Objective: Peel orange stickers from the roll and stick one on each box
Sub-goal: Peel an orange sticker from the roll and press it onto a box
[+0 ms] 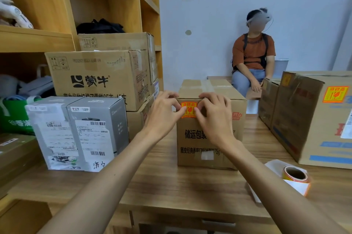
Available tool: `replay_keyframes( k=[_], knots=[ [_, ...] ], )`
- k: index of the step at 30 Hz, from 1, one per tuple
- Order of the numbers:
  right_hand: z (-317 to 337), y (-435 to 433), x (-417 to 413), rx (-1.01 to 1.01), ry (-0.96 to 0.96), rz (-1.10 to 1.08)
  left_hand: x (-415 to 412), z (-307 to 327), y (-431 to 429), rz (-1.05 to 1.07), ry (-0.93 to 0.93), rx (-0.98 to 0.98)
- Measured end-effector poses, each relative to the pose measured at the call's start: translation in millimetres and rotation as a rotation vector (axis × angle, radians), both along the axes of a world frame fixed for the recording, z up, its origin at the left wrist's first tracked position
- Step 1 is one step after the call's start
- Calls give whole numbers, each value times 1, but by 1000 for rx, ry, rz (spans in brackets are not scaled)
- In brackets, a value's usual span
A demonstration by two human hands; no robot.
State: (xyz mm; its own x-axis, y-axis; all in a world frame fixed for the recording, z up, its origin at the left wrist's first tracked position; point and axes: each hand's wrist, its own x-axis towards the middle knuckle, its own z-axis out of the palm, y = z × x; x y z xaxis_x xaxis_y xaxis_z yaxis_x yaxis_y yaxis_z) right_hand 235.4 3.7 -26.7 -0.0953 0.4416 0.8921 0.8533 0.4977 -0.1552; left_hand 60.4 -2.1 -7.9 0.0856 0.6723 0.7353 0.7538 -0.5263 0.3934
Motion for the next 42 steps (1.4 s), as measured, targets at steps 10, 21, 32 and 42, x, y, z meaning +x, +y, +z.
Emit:
replay_keyframes(
  k=[10,21,32,42],
  knots=[
    [19,-4,13,-83,-4,63,-17,3,3,45,99,-18],
    [27,15,24,-141,-59,78,-16,10,18,-195,-227,-199],
    [22,14,29,-111,-141,76,-24,-2,19,-256,-131,-191],
    [22,12,31,-89,-245,35,-30,-12,21,-254,14,-163]
  ],
)
